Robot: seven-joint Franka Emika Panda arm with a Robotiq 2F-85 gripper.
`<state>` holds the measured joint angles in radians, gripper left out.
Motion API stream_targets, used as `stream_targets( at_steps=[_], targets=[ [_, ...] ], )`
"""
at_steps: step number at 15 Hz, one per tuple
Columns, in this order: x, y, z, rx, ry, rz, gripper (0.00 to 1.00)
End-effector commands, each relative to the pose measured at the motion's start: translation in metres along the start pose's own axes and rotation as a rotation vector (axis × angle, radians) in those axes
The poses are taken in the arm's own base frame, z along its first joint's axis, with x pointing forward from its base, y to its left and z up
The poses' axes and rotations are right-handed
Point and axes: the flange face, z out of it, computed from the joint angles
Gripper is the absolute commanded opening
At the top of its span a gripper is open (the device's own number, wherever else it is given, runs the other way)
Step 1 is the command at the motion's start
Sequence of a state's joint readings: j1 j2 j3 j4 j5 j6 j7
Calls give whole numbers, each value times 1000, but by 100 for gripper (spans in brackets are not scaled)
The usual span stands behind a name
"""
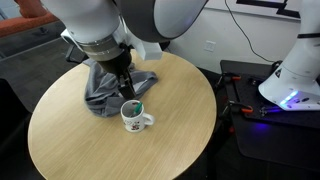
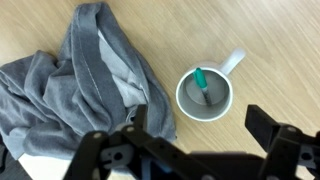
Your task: Take the pen out of the mug and put it on the bottle
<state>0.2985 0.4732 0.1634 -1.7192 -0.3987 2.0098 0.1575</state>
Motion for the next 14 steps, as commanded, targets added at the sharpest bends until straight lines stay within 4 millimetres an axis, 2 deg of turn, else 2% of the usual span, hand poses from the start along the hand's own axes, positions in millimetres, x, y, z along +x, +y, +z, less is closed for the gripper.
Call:
stream_targets(
  at_steps=[1,10,11,12,14],
  targets=[
    [-6,2,15,46,-3,-12,100],
    [-2,-3,62,126,-37,-104,100],
    [-2,-4,66,130,-43,-109,96],
    [-1,-5,70,133,-48,-118,85],
    [0,-7,77,137,-59,-123,77]
  ],
)
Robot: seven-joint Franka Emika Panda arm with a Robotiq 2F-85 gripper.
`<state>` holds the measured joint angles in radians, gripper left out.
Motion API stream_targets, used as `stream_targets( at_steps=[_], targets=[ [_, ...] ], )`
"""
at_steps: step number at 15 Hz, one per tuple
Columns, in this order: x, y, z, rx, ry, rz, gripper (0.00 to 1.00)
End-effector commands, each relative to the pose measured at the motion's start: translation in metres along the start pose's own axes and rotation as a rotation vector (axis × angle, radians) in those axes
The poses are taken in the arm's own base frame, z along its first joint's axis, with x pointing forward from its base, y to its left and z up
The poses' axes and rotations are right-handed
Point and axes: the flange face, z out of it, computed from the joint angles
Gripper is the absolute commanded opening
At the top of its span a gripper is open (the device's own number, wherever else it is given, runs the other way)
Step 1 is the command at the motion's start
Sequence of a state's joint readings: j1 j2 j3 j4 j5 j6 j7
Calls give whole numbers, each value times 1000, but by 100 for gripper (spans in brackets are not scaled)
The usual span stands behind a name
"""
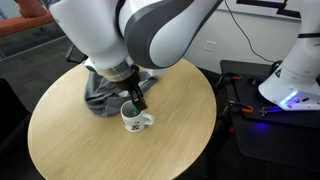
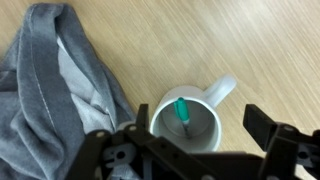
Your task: Take the pen out of the mug and put it on the bottle
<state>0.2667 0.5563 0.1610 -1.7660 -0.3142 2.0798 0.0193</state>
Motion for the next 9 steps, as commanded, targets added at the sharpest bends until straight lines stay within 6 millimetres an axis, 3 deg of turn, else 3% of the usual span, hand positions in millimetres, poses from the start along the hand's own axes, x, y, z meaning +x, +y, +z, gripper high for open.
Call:
stream_targets(
  at_steps=[1,3,7,9],
  targets=[
    [4,1,8,26,5,-20,64],
    [6,0,10,25,7,-12,51],
    [11,1,11,30,32,2,35],
    [13,1,12,34,45,7,40]
  ],
)
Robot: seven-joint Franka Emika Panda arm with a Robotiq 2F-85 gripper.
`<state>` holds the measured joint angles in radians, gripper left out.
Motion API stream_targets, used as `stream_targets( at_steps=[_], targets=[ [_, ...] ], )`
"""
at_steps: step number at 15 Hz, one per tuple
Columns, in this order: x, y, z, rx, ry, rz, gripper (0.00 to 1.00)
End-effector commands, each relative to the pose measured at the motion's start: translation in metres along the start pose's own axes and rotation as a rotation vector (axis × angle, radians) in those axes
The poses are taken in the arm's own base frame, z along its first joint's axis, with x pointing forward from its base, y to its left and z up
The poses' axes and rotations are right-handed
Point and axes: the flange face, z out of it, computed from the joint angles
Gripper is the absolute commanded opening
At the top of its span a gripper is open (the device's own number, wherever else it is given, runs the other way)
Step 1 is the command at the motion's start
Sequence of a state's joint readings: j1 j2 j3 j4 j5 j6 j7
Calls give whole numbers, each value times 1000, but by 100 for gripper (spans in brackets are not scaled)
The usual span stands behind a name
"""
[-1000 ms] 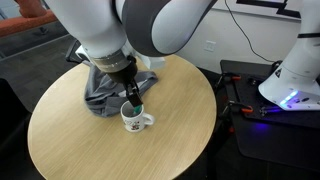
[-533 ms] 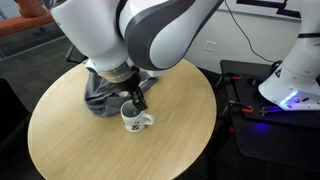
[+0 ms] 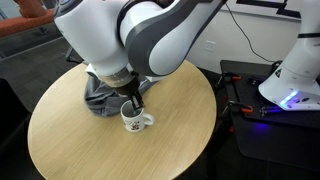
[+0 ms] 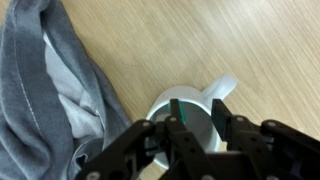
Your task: Take the pen out of the mug and put it on the bottle
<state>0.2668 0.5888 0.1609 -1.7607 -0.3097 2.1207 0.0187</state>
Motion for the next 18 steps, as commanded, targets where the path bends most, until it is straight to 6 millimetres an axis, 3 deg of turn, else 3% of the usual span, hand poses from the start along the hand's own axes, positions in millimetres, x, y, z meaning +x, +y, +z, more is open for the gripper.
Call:
stream_targets(
  at_steps=[1,11,18],
  targets=[
    [7,6,-2,23,33,14,42],
    [19,22,10,42,34,47,34],
    [26,28,24,55,21,58,36]
  ],
)
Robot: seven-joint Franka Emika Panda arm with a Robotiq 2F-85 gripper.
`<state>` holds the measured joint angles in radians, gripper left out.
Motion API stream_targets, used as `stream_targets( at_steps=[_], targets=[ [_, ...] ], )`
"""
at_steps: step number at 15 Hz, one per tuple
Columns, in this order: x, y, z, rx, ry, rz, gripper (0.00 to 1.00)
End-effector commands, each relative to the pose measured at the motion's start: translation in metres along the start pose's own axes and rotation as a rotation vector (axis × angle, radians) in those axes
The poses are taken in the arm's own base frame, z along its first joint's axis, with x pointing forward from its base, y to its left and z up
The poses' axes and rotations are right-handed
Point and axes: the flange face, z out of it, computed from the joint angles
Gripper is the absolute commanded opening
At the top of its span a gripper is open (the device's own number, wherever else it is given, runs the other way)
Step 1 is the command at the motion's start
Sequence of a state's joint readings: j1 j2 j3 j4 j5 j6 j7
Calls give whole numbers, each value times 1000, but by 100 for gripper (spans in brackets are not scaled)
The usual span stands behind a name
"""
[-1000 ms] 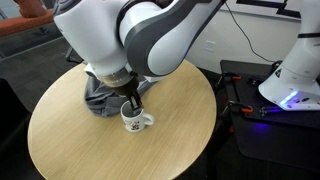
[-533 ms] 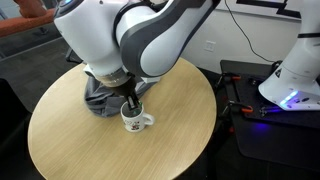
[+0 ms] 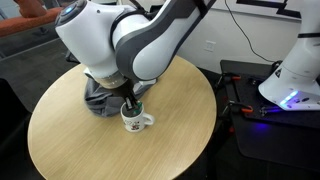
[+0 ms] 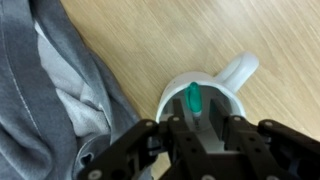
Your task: Take the pen out of the mug and put it on the bottle
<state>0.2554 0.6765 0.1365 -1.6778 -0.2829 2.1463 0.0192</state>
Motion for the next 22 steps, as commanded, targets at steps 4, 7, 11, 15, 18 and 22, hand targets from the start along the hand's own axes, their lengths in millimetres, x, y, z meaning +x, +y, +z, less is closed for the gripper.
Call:
stream_targets(
  at_steps=[4,7,11,15,18,22],
  targets=[
    [10,7,7,41,-2,14,35],
    [11,8,12,54,-10,21,35],
    [10,10,16,63,-21,32,37],
    [11,11,16,59,-28,35,12],
    [12,11,12,51,-27,35,0],
    [14,7,1,34,-11,34,4]
  ],
)
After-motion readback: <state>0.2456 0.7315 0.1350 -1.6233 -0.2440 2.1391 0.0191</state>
